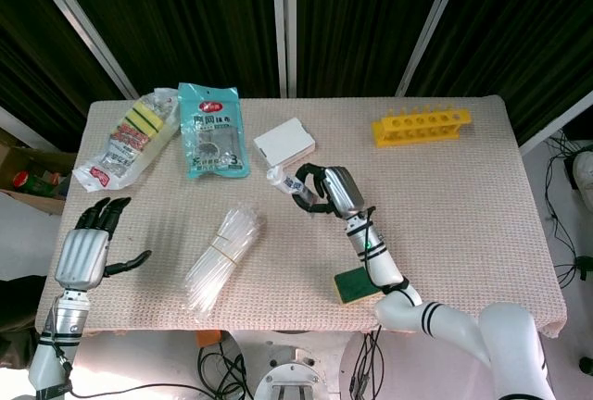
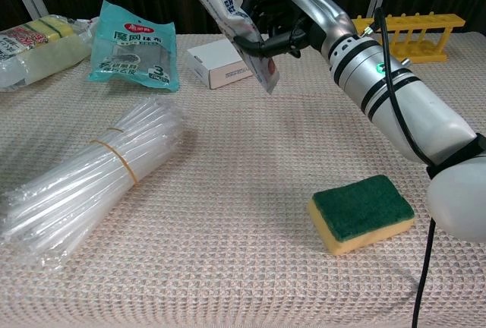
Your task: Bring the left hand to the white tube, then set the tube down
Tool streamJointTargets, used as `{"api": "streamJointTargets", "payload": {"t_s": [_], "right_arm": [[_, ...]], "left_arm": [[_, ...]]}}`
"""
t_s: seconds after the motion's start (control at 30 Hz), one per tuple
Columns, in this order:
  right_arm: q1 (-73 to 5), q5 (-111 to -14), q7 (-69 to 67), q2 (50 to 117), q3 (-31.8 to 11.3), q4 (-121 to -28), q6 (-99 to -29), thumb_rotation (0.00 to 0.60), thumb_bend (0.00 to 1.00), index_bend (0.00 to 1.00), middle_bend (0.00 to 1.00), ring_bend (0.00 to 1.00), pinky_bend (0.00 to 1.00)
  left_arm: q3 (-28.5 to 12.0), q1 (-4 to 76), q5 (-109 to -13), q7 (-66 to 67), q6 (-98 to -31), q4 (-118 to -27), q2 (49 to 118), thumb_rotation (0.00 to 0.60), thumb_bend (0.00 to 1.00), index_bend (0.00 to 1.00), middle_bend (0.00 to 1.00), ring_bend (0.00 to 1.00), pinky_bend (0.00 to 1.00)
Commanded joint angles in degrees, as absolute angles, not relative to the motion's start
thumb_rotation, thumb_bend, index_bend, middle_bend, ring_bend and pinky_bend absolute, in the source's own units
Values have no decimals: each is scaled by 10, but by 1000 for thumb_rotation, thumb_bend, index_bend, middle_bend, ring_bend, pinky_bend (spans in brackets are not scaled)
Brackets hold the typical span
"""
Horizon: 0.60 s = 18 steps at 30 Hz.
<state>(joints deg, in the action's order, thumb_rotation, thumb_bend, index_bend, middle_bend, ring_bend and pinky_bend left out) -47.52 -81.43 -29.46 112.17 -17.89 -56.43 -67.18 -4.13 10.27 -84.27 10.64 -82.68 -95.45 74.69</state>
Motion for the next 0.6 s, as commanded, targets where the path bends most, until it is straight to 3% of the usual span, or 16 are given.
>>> {"api": "streamJointTargets", "payload": {"t_s": [0.03, 0.23, 0.3, 0.47, 0.6], "right_arm": [[-475, -816, -294, 1121, -177, -565, -674, 600, 505, 1000, 910, 806, 925], [-470, -817, -293, 1115, -175, -574, -681, 600, 505, 1000, 910, 806, 925], [-469, -816, -291, 1113, -175, -576, -681, 600, 507, 1000, 910, 806, 925], [-470, -808, -278, 1114, -182, -581, -680, 600, 512, 1000, 910, 806, 925], [-474, -799, -263, 1118, -186, -587, -671, 600, 512, 1000, 910, 806, 925]], "left_arm": [[-41, 102, -842, 107, -828, -955, 747, 11, 0, 102, 146, 95, 181], [-45, 108, -847, 114, -827, -963, 745, 12, 0, 102, 146, 95, 181], [-51, 116, -854, 120, -826, -971, 743, 37, 0, 102, 146, 95, 181], [-96, 159, -893, 126, -830, -1029, 731, 304, 0, 102, 146, 95, 181], [-158, 216, -896, 97, -807, -1077, 726, 441, 0, 107, 159, 95, 182]]}}
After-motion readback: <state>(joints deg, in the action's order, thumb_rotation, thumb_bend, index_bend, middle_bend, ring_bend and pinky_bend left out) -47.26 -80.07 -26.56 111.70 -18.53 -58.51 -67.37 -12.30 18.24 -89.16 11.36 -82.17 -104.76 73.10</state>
